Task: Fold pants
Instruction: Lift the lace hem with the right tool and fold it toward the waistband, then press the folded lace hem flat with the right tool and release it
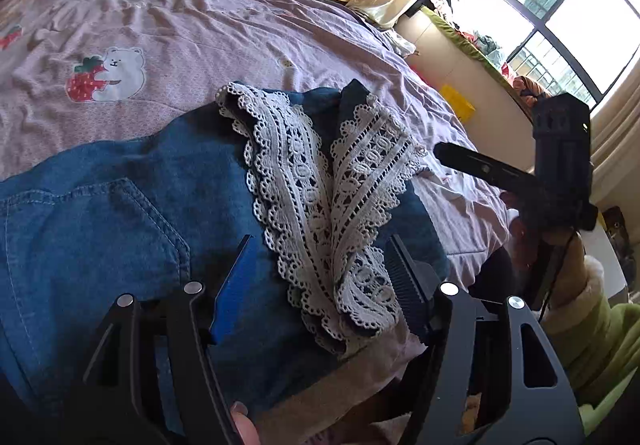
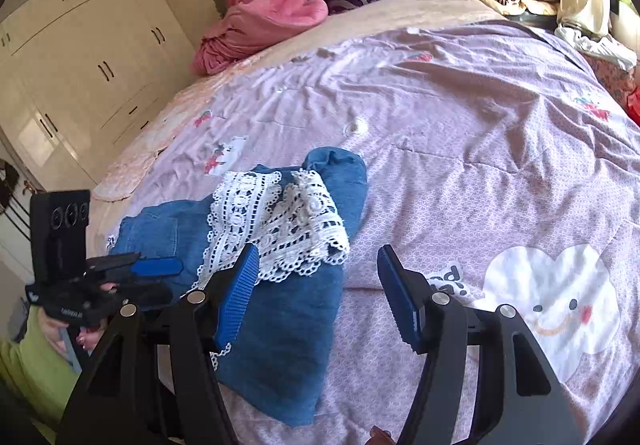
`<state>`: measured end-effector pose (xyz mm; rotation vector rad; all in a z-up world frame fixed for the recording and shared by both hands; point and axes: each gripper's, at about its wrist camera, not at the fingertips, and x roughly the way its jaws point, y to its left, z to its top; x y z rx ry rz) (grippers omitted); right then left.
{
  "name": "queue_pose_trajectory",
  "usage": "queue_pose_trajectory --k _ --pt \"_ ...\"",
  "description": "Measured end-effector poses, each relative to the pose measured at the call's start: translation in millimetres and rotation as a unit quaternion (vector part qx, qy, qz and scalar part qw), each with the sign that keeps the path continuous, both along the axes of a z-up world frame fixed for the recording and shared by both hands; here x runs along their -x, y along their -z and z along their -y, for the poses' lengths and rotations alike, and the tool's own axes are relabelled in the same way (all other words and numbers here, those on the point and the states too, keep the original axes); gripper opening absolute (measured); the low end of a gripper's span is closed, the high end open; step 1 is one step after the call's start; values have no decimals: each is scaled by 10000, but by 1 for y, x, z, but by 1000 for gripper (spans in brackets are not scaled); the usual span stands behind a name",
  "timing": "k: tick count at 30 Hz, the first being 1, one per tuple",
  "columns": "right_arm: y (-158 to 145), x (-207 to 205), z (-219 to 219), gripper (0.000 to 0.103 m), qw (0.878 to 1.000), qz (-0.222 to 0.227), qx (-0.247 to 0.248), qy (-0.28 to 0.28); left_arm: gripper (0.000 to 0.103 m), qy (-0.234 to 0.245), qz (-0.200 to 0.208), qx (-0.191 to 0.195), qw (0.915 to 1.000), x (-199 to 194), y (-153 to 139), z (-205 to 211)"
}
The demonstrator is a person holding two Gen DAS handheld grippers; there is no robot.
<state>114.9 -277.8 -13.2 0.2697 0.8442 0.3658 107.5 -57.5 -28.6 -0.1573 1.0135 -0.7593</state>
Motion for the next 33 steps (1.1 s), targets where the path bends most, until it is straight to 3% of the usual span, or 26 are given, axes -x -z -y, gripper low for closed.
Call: queue_pose_trajectory --k 1,2,4,7,11,16,18,20,21,27,29,30,33 --pt "3 -8 2 60 9999 -100 -76 -2 58 25 -26 16 10000 5 1 2" --pt "6 -16 2 50 9994 -263 -173 -118 58 73 -31 -6 10000 9 3 4" --pt "10 -16 -3 19 9983 -420 -294 -267 58 44 -70 -266 9996 13 11 10" --pt "0 -13 -26 18 9974 -304 -416 -500 58 19 -234 -303 9993 19 21 13" --pt "-5 -40 -59 18 9957 -346 -280 -809 57 -82 -288 -331 9990 25 27 16" --pt "3 -74 -110 19 9924 -388 343 -1113 54 -126 -320 -394 9986 28 28 17" --pt "2 -79 -121 31 9910 -382 698 -1080 54 -156 -355 -391 9985 28 29 16" --pt "-1 -80 -130 61 9889 -350 1010 -1036 54 -168 -360 -423 9983 28 29 16" --pt "-1 -81 -134 64 9876 -355 1150 -1004 53 -185 -382 -425 9982 27 29 16" --pt "25 -90 -160 62 9665 -502 2270 -1091 40 -305 -462 -465 9974 26 32 20" --pt "33 -92 -163 35 9608 -536 2453 -1171 28 -343 -472 -463 9972 26 33 22" --pt "35 -91 -163 32 9587 -527 2524 -1204 23 -359 -478 -445 9972 25 33 22" --pt "31 -86 -152 25 9681 -459 2174 -1161 20 -337 -383 -476 9976 29 32 25"
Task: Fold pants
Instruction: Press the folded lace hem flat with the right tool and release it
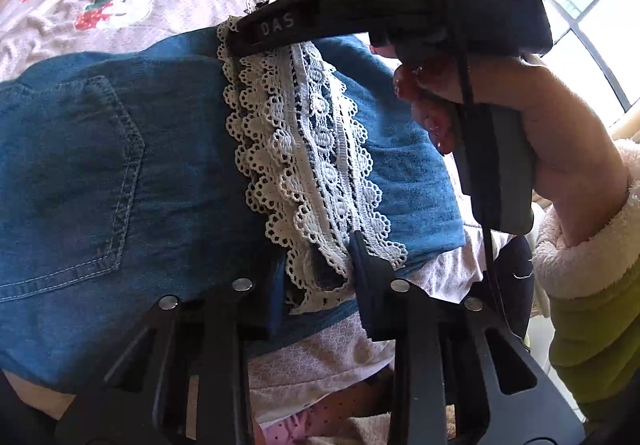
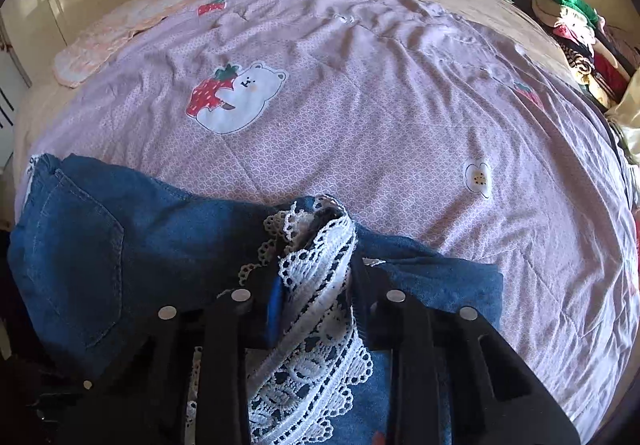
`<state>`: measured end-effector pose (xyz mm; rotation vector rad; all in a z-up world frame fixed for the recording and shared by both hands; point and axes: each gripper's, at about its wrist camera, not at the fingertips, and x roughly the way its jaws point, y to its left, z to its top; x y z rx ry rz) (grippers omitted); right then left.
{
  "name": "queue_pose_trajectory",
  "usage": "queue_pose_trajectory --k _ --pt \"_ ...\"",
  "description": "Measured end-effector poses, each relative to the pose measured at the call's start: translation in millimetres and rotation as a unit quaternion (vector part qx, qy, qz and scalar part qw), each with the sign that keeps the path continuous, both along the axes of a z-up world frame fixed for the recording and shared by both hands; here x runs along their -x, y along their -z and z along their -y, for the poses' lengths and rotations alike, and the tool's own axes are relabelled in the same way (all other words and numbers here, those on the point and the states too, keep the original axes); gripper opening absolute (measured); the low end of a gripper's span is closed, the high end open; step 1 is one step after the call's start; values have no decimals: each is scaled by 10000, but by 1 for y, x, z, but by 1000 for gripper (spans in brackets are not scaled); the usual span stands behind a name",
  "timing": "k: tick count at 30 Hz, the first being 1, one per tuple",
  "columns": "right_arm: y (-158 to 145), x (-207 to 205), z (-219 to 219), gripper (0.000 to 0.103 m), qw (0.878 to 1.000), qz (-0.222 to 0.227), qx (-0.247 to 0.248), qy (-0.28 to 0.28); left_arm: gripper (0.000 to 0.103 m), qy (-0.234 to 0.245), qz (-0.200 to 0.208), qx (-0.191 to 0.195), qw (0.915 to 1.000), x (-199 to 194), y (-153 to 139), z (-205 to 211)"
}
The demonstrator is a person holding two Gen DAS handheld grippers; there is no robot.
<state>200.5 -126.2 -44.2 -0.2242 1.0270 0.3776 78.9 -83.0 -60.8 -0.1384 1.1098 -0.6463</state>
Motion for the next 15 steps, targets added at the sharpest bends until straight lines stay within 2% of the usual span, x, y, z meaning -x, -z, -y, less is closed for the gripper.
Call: queue_pose_trajectory --k 4,6,8,11,12,15 --pt "-23 7 11 24 9954 -42 -952 55 19 -14 88 10 10000 6 -5 -4" --pt "-27 7 3 24 9955 -3 -946 -36 19 -66 222 -116 9997 9 -9 -8" --pt "-20 3 -9 24 9977 -18 -672 -131 19 -123 240 -174 9995 11 -8 -11" --pt "-6 -3 -18 40 9980 -147 -581 -199 20 -155 182 -246 9994 10 -1 -14" --pt "-6 -2 -16 41 9976 -135 -654 -183 21 -156 169 -248 9994 10 0 -14" --pt "-20 4 -1 53 9923 -113 -1221 -179 24 -102 203 -254 9994 12 -2 -13"
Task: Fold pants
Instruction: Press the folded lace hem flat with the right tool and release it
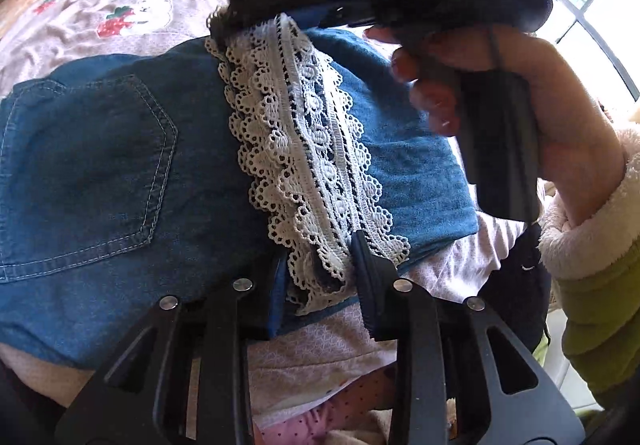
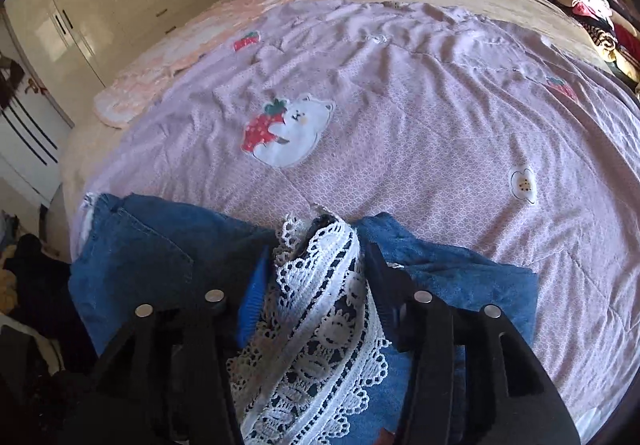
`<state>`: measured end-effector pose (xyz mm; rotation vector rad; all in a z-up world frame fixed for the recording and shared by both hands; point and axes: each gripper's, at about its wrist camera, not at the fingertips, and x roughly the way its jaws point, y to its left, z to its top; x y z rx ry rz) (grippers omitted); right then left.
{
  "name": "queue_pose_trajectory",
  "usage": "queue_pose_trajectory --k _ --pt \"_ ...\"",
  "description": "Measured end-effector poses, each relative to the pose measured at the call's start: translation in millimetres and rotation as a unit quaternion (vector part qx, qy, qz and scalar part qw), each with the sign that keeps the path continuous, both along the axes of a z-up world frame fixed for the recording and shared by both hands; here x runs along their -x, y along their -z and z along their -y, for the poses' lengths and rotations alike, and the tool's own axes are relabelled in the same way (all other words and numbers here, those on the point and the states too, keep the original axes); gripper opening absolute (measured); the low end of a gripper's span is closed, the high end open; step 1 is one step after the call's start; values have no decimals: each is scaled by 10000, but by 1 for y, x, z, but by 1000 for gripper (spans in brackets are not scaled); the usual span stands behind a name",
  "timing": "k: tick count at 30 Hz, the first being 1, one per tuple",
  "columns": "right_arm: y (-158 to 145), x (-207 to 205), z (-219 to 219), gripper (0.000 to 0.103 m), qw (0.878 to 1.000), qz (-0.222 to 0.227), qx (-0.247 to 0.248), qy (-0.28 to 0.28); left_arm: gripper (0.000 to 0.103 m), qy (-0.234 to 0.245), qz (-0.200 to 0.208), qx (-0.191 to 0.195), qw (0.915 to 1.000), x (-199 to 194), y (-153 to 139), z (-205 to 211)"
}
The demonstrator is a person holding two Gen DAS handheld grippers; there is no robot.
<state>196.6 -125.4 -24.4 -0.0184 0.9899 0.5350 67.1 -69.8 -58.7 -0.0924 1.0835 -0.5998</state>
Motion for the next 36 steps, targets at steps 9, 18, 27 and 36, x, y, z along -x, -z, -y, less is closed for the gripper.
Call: queue_pose_trajectory --k 9,18,27,36 --pt "-31 20 32 34 9993 326 -206 -6 25 22 44 -68 10000 7 3 9" --pt "25 1 -13 21 9977 -140 627 -200 26 -38 77 -170 9998 12 8 17" --pt "16 4 1 22 9996 -188 223 -67 29 -64 88 -211 9997 13 7 16" --pt "-18 28 22 43 9998 83 -191 78 32 -229 258 -371 9987 19 -3 13"
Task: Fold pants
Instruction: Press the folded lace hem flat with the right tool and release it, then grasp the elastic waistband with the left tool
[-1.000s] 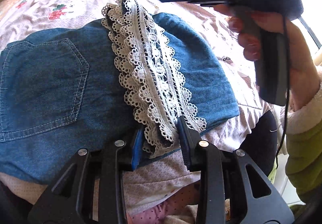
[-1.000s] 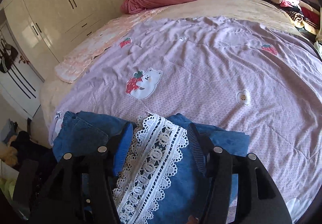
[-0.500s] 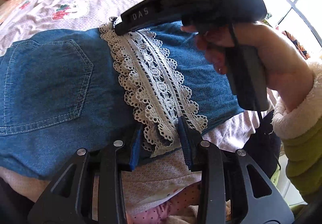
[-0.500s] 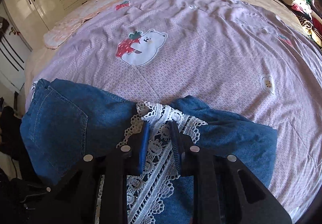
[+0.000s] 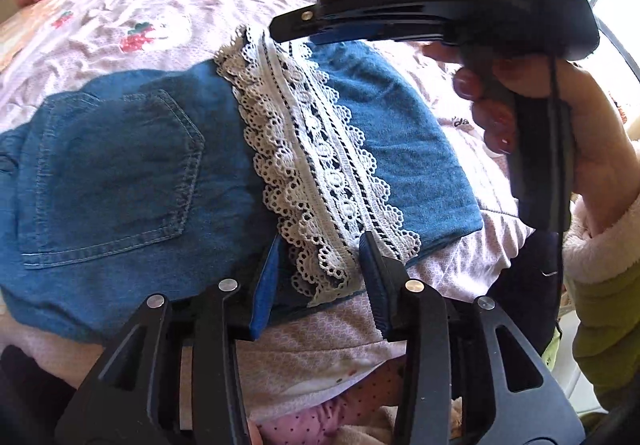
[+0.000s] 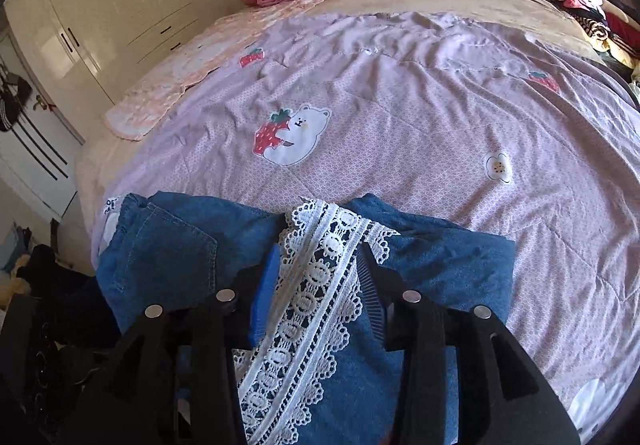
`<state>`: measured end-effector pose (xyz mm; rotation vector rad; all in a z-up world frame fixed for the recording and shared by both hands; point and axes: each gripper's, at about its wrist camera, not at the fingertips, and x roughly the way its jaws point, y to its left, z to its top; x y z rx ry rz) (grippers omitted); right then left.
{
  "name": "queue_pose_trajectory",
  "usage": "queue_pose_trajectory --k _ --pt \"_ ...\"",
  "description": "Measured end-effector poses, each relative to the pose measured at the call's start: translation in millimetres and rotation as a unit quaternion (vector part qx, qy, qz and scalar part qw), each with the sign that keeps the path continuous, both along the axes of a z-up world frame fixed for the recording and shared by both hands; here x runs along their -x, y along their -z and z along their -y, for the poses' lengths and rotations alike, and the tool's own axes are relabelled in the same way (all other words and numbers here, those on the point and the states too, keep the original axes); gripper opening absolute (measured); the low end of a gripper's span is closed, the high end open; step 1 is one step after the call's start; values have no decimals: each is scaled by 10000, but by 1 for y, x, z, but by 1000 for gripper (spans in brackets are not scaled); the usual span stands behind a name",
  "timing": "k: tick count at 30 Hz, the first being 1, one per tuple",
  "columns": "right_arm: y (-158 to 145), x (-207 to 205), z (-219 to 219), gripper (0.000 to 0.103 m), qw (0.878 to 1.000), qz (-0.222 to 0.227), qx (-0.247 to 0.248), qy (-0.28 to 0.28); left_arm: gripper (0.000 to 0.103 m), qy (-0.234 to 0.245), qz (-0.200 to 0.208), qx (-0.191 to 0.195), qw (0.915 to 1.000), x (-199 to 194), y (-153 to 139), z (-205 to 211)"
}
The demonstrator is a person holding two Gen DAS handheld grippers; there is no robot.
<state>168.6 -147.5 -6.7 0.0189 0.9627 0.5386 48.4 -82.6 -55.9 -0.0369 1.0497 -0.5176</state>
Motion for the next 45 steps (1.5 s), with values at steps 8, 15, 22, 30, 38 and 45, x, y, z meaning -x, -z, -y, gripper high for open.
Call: queue_pose_trajectory --k 8,15,22,30,38,45 --pt "-20 20 6 58 9996 256 -77 -6 41 -213 209 -141 9995 4 -15 -10" --pt "-37 34 14 71 9987 468 -167 60 49 -436 342 -196 9983 7 -30 -25" --pt "-54 48 19 78 9974 680 -228 101 58 -605 469 -235 9968 14 -42 -36" --pt "-69 63 15 85 9956 909 -201 78 72 -827 622 -278 9942 19 -57 -49" --pt "-79 74 3 92 9943 1058 -154 -21 86 -1138 722 -269 9905 22 -69 -71" --pt "-86 81 -21 94 9924 1204 -38 -272 93 -1488 766 -287 9855 26 -73 -97"
